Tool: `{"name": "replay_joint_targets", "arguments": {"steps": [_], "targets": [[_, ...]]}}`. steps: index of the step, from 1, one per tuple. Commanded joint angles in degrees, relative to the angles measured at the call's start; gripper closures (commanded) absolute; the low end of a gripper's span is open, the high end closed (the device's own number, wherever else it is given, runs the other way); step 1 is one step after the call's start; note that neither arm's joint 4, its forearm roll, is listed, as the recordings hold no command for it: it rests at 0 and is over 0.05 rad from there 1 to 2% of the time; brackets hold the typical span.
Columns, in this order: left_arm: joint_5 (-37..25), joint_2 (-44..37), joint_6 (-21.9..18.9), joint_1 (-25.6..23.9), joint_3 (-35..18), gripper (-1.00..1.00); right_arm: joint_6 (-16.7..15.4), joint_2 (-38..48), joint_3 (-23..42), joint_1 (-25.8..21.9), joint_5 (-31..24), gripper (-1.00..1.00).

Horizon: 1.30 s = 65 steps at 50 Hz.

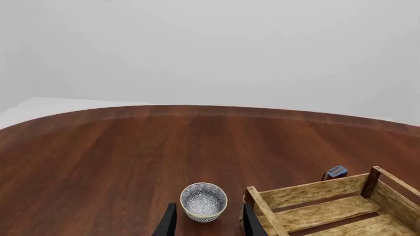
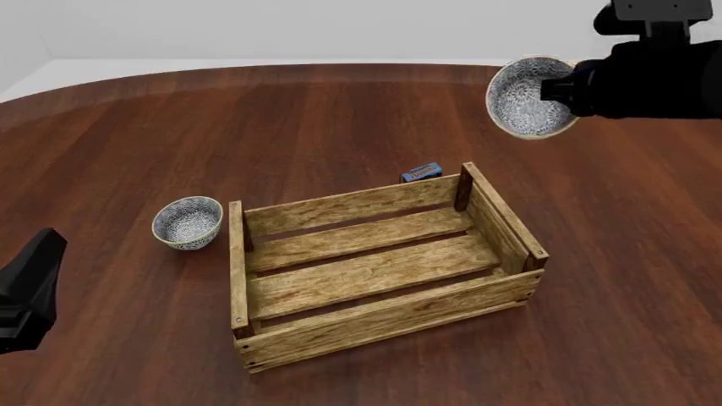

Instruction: Stack the right bowl on the left bowl and place them in the tray.

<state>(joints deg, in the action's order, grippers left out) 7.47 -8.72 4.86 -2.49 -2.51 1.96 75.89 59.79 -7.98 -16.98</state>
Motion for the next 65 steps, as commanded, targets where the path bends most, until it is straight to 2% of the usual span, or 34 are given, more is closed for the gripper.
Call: {"name": "replay_joint_targets", "arguments": {"steps": [1,5,22,26,30,39,44,46,52,65], "targets": [[0.1,-0.2,0.3,-1.2,-0.7,-1.00,3.0,-5.7,-0.1,-6.7,-0.8,1.00],[0.1,-0.5,0.0,-1.7,-1.2,-1.00,4.5,-7.8,-1.0,-9.1,-0.4,1.00],[1.7,-4.1,0.2,-5.4,-3.7,-1.00,6.0,-11.8,-3.2,-15.1,1.7,1.00],[0.2,-2.3,1.2,-6.5,-4.9,-1.00,6.4,-12.9,-4.3,-16.3,2.4,1.00],[1.4,-4.7,0.8,-7.7,-6.0,-1.00,6.2,-13.7,-5.4,-16.9,3.5,1.00],[4.2,-10.2,0.6,-12.8,-9.3,-1.00,5.7,-13.7,-7.7,-18.0,7.1,1.00],[7.4,-16.0,-0.5,-16.8,-11.6,-1.00,6.0,-13.4,-9.6,-18.5,10.2,1.00],[7.3,-17.1,0.5,-18.5,-12.6,-1.00,6.0,-13.5,-10.0,-18.5,10.9,1.00],[7.6,-21.3,-0.9,-23.0,-16.8,-1.00,5.5,-12.4,-10.4,-18.5,13.0,1.00],[10.8,-34.6,-1.2,-31.9,-24.2,-1.00,4.4,-9.0,-8.3,-19.2,14.0,1.00]]}}
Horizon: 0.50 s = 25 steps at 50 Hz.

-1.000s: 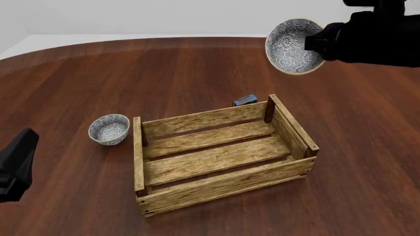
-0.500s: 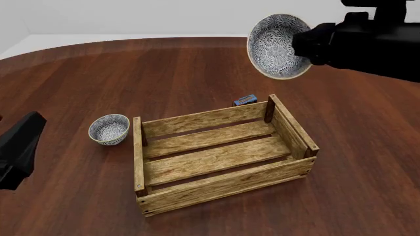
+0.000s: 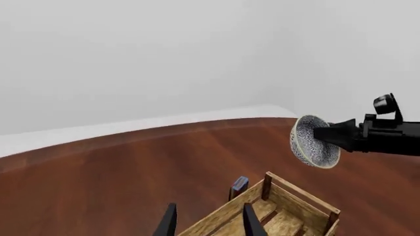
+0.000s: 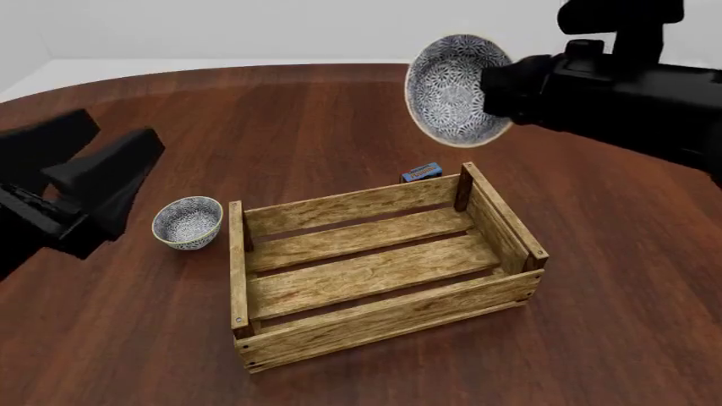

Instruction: Stack the right bowl on the left bowl and place them in the tray.

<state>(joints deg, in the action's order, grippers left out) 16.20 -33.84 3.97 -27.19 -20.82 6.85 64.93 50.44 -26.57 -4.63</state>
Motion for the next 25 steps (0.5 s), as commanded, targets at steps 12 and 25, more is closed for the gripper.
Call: {"name": "replay_joint_targets", "arguments": {"steps": [12,25], "targets": [[2.7,-18.8,-1.5,-12.0,-12.9,-1.00,-0.8,4.5,2.0,-1.3,2.4,1.00],[3.1,-27.0,-2.8,-12.8,-19.4,-1.00,-1.1,4.5,2.1,-1.8,2.1,1.00]]}}
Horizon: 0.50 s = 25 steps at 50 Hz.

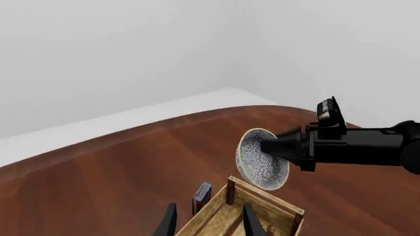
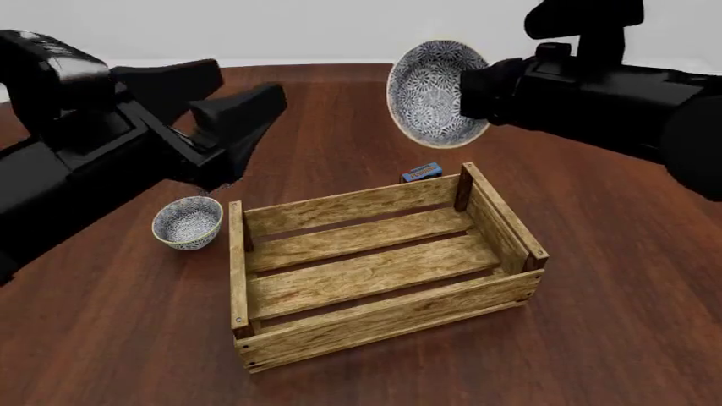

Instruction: Stack the right bowl on the left bowl and place them in the tray.

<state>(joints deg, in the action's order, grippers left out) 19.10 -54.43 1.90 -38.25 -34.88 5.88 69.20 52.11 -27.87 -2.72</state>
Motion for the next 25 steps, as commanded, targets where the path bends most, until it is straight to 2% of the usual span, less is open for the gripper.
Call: {"name": "replay_joint_targets", "arguments": {"steps": [1,14,18,25], "targets": [[0.0,-6.4,-0.8,-1.9,-5.7,-1.00,-0.1,0.3,0.4,-0.6,0.2,1.00],[-0.1,-11.0,0.3,-2.2,-10.2,-1.00,-0.3,-0.2,-0.3,-1.1,0.0,1.00],[-0.5,-13.0,2.2,-3.5,-11.6,-1.00,-0.3,-0.6,-0.4,-1.2,-0.3,1.00],[-0.4,-14.9,1.8,-2.7,-13.3,-1.00,-0.3,-1.0,-0.8,-1.4,-0.4,1.00]]}}
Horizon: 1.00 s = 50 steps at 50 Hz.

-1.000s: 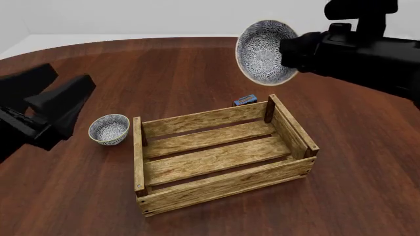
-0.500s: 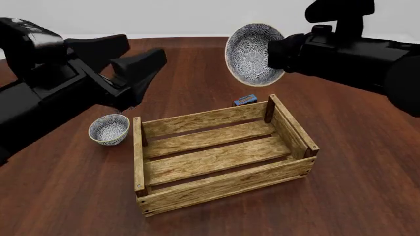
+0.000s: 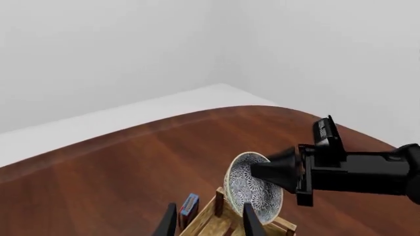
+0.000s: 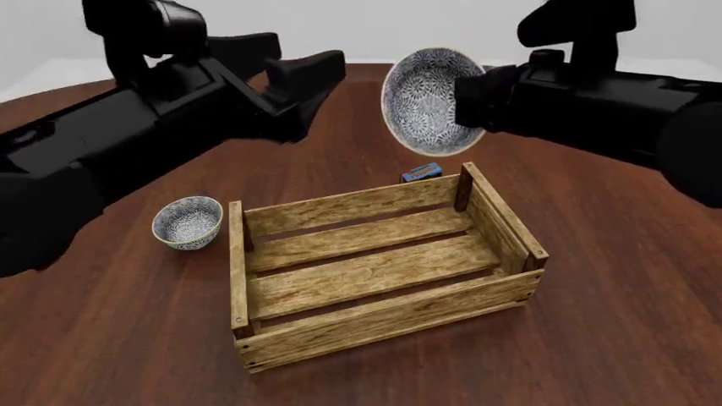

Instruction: Stack the right bowl on the left bowl and place them in the tray.

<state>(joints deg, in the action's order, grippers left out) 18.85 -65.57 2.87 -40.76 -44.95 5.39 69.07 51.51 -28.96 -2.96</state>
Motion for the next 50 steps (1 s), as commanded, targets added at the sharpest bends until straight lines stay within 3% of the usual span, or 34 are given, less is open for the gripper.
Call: {"name": "replay_joint_targets", "arguments": {"steps": [1,22,50], "targets": [[-0.1,-4.2,0.9,-0.2,-3.5,-1.00,0.2,-1.0,-0.4,-0.4,-0.1,1.00],[1.7,-12.6,2.3,-0.2,-6.6,-1.00,0.5,-3.1,-1.9,-1.1,-0.3,1.00],[3.6,-18.3,5.0,-2.0,-6.8,-1.00,0.1,-3.7,-1.9,-1.5,-1.1,1.00]]}}
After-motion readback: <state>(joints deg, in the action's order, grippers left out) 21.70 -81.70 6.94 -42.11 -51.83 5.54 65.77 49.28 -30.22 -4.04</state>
